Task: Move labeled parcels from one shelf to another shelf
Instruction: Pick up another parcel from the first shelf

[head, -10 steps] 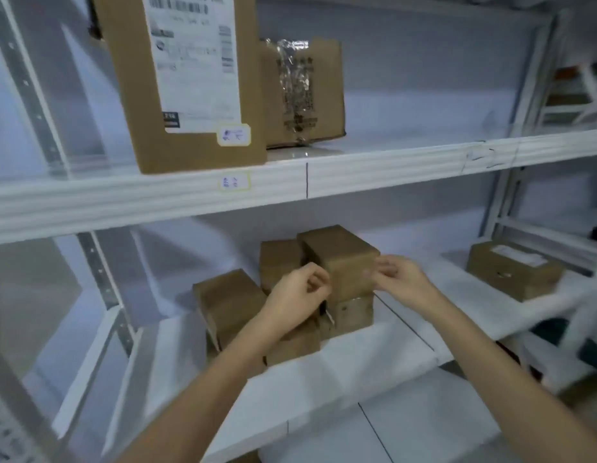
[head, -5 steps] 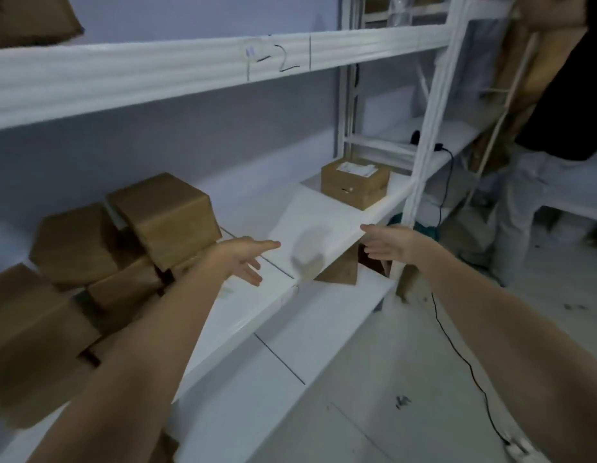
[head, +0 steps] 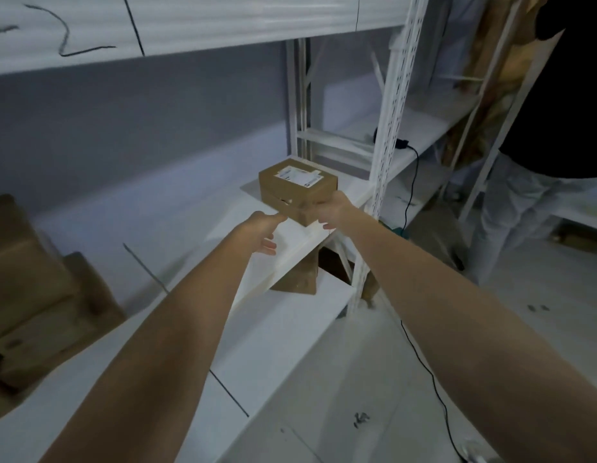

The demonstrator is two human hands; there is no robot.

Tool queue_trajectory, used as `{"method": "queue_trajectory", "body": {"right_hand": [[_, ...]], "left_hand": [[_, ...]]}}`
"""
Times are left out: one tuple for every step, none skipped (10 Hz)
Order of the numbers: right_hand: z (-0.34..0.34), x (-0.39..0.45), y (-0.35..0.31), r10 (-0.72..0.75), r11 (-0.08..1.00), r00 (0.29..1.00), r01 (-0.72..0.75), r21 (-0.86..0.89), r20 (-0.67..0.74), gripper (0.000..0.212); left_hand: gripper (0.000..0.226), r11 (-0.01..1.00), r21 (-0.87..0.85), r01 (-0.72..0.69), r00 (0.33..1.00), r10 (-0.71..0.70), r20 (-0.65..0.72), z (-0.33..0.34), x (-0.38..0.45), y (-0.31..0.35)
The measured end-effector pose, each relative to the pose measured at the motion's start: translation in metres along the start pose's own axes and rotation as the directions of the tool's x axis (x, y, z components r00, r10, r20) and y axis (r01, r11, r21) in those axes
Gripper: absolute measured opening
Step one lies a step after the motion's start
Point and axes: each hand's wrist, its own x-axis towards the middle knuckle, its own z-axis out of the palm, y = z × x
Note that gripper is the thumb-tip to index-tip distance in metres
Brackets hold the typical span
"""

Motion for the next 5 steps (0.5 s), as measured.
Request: {"method": "queue_trajectory", "body": {"right_hand": [[-0.008, 0.026, 0.000, -0.010, 0.999, 0.998, 0.008, 0.033, 0.061, 0.022], [-0.015, 0.068, 0.002, -0.032, 0.999, 0.998, 0.031, 0.008, 0.048, 0.014], [-0.022, 0.116, 0.005, -0.106, 0.990, 0.994, 0.107, -0.096, 0.013, 0.016], [-0.030, 0.155, 0.001, -0.136, 0.971, 0.988, 0.119, -0.206, -0.070, 0.033], [-0.040, 0.184, -0.009, -0.121, 0.971, 0.987, 0.096, -0.220, -0.107, 0.061]], "left_hand": [[0.070, 1.000, -0.022, 0.014, 1.000, -0.014, 0.002, 0.008, 0.026, 0.017], [0.068, 0.999, -0.039, 0.026, 1.000, -0.027, -0.015, 0.011, 0.059, 0.035], [0.065, 1.000, 0.004, 0.009, 0.997, -0.009, -0.072, 0.012, 0.096, 0.049], [0.062, 0.992, 0.124, 0.010, 0.994, 0.004, -0.113, 0.015, 0.134, 0.070], [0.063, 0.974, 0.226, 0.014, 0.979, 0.033, -0.202, 0.013, 0.161, 0.086]]}}
